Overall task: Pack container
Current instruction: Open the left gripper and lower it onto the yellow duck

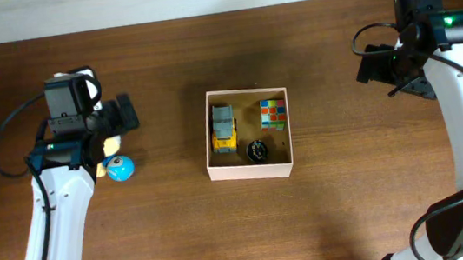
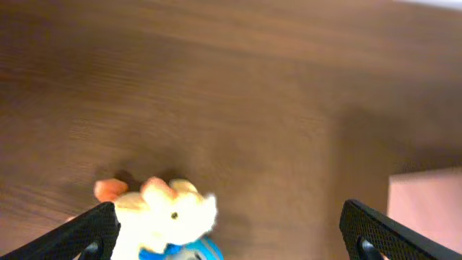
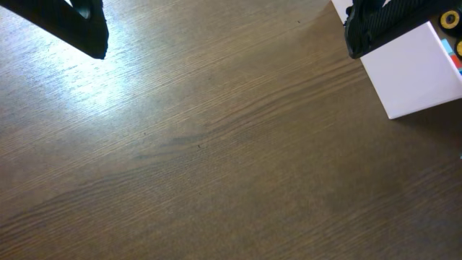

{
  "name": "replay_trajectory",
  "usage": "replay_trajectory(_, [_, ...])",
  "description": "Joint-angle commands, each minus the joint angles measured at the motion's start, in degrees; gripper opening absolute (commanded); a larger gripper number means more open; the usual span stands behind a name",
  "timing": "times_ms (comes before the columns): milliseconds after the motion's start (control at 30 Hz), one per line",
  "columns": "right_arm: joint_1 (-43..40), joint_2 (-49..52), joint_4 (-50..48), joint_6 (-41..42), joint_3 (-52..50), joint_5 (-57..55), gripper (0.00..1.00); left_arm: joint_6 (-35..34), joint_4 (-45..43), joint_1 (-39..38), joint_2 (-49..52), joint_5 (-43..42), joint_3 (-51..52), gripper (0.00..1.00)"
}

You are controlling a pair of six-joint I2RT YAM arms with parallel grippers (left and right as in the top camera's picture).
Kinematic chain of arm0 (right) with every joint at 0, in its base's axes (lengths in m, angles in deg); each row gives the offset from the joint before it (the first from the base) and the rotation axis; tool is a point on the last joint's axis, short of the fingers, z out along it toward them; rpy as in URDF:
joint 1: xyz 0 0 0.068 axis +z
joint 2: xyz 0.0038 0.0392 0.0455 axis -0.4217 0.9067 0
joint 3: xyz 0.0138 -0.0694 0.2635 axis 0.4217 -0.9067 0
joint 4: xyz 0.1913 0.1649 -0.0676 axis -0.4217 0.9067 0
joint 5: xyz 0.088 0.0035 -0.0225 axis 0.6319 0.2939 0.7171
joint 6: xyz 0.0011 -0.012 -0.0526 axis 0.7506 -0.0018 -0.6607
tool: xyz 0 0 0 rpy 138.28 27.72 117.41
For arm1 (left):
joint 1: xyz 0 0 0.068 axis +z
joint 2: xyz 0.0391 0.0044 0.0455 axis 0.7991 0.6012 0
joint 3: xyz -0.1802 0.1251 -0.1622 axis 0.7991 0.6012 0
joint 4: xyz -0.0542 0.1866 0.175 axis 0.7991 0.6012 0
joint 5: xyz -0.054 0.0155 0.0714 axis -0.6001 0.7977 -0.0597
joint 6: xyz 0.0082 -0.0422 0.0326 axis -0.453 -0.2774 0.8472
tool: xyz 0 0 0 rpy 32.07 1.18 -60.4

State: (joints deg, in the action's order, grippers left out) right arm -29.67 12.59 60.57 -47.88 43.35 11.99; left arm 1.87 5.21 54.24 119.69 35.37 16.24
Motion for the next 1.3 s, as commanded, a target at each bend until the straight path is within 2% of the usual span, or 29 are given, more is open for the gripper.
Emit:
replay_trajectory(0, [0.2, -0.2, 0.0, 0.5, 0.7, -0.1, 0.99, 6.4, 2.1, 0.1, -2.5, -9.1, -1.2, 0.99])
replay_trajectory(233, [0.2, -0.2, 0.0, 0.5, 0.7, -0.1, 0.99, 6.4, 11.6, 0.1, -2.7, -31.2, -1.2, 0.99])
replay_trajectory(367, [0.2, -0.2, 0.0, 0.5, 0.7, -0.1, 0.99, 6.4, 15.3, 0.1, -2.7, -37.0, -1.2, 0.99])
replay_trajectory(567, [0.2, -0.2, 0.0, 0.5, 0.7, -0.1, 0.99, 6.4, 15.4, 0.1, -2.7, -45.9, -1.2, 0.99])
replay_trajectory(767, [0.2, -0.2, 0.0, 0.5, 0.7, -0.1, 0.99, 5.7, 15.3, 0.1, -2.7, -46.0, -1.2, 0.99])
replay_trajectory(933, [0.2, -0.2, 0.0, 0.5, 0.7, -0.1, 0.99, -4.6, 17.0, 0.1, -2.7, -38.6, -1.3, 0.99])
replay_trajectory(1100, [0.2, -0.2, 0.0, 0.5, 0.7, -0.1, 0.99, -6.9, 19.0, 0.1, -2.7, -37.4, -2.8, 0.99])
replay_trajectory(1267, [0.2, -0.2, 0.0, 0.5, 0.7, -0.1, 0.99, -10.7, 25.7, 0.1, -2.7, -27.5, -6.2, 0.99])
